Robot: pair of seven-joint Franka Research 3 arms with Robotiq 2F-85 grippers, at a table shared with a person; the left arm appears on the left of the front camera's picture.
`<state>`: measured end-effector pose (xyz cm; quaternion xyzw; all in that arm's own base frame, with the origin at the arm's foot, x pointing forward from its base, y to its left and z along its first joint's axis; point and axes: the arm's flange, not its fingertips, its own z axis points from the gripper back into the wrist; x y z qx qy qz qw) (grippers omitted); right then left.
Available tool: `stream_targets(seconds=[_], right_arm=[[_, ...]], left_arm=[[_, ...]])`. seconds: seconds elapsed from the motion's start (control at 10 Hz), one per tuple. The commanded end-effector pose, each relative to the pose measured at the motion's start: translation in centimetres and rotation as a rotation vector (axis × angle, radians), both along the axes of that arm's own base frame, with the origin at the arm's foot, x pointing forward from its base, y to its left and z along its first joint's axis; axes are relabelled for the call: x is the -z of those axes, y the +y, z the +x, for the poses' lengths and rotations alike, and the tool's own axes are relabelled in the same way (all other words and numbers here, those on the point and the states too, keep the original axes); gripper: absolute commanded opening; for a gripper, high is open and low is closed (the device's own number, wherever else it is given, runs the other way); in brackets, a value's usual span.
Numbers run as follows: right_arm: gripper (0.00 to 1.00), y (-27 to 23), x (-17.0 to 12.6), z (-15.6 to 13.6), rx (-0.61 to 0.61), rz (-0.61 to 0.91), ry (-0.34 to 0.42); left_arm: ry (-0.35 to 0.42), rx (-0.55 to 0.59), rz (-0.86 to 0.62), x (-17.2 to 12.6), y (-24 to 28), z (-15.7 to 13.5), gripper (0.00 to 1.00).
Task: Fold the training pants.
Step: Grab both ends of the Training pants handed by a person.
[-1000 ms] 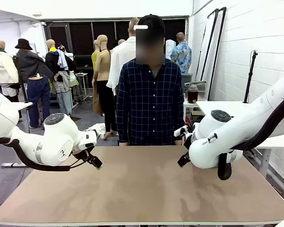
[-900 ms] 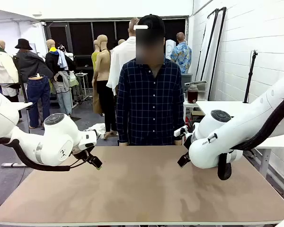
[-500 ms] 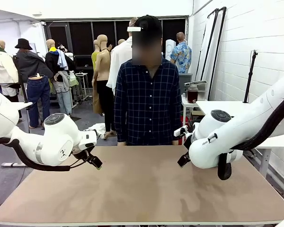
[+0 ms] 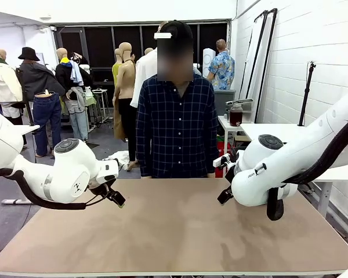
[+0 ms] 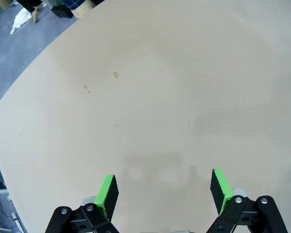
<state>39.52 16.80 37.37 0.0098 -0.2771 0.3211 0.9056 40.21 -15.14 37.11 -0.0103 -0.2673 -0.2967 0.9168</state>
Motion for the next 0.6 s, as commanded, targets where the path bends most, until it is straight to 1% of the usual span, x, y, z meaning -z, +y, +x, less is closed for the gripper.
stream_targets(seconds=[0.0, 0.2, 0.3, 0.4, 0.5], right_arm=[[1.0, 0.0, 0.0, 0.0, 0.0, 0.0, 0.0], [1.0, 0.0, 0.0, 0.0, 0.0, 0.0, 0.0], [1.0, -0.1, -0.1, 0.0, -0.002, 0.011, -0.009], [1.0, -0.2, -0.8, -0.4, -0.009, 0.017, -0.022], [1.0, -0.3, -1.9, -1.0, -0.008, 0.015, -0.015]], left_arm=[[0.0, -0.002, -0.001, 0.0, 0.1, 0.0, 1.0], [0.0, 0.0, 0.0, 0.0, 0.0, 0.0, 1.0], [0.002, 0.024, 0.003, -0.3, 0.1, 0.0, 1.0], [-0.002, 0.04, -0.009, -0.8, 0.0, -0.2, 1.0], [-0.001, 0.058, -0.024, -1.9, -0.2, -0.9, 1.0]])
